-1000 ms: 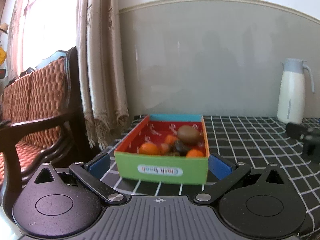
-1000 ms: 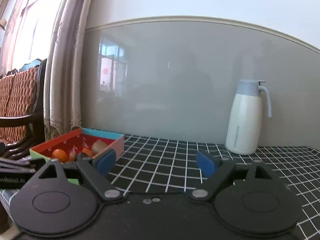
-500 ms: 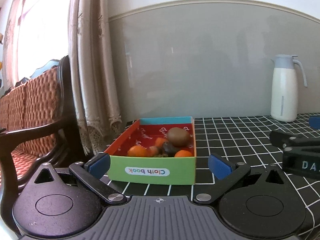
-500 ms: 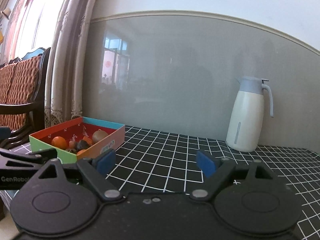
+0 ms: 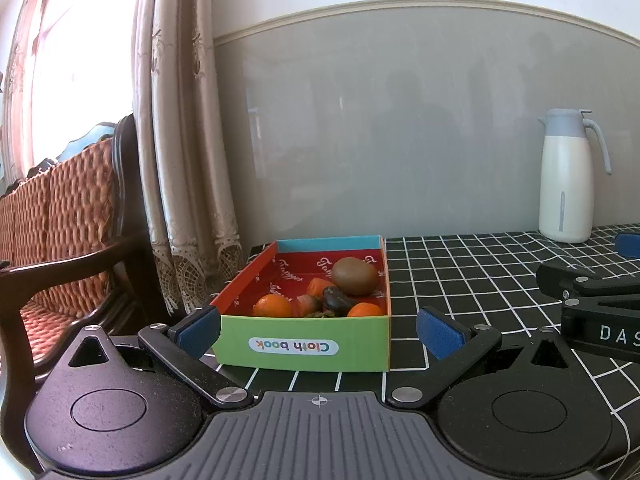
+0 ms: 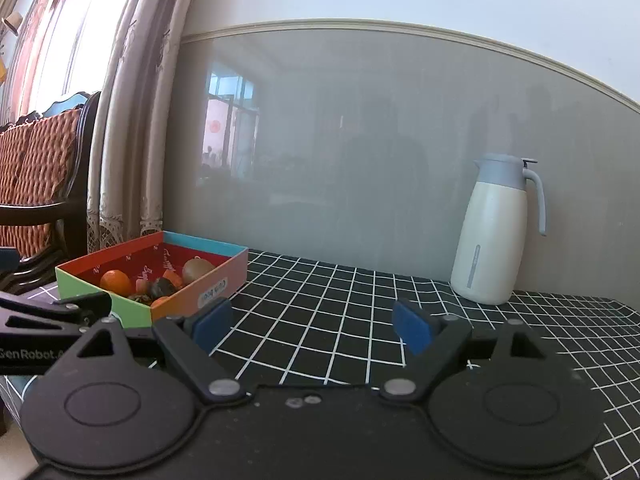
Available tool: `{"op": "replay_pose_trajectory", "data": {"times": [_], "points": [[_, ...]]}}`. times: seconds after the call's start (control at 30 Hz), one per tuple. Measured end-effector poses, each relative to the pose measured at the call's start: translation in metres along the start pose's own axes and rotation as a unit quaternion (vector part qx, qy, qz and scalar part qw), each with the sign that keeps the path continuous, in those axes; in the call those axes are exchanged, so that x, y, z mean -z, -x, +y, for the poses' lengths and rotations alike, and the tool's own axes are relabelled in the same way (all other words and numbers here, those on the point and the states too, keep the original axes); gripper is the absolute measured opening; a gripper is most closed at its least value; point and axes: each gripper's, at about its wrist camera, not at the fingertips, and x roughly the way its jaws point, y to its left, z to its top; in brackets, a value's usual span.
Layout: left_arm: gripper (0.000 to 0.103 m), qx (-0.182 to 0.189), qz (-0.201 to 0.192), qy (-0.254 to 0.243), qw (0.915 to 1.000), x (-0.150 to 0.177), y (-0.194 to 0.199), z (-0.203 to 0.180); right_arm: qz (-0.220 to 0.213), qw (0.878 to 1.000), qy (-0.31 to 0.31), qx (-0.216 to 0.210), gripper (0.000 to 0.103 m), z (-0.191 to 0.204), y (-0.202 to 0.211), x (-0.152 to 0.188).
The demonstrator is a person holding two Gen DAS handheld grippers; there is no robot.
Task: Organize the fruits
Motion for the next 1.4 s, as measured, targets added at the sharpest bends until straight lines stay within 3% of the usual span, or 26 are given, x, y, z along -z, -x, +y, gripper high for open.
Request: {"op": "replay_pose_trajectory", "data": {"times": [1.17,1.4], "points": [[0.103,0.009,0.006,-0.002,0.9999,-0.0003,-0.0023,0.0001,0.004,1.0,0.005,0.001,0.087,-0.0007,-0.0021,0.0015],[0.103,0.022,0.003,0.016,0.9996,-0.0009,-0.0042,0.0078,0.003,1.0,0.006,0.001,0.087,-0.0014,-0.0015,0.002]]}}
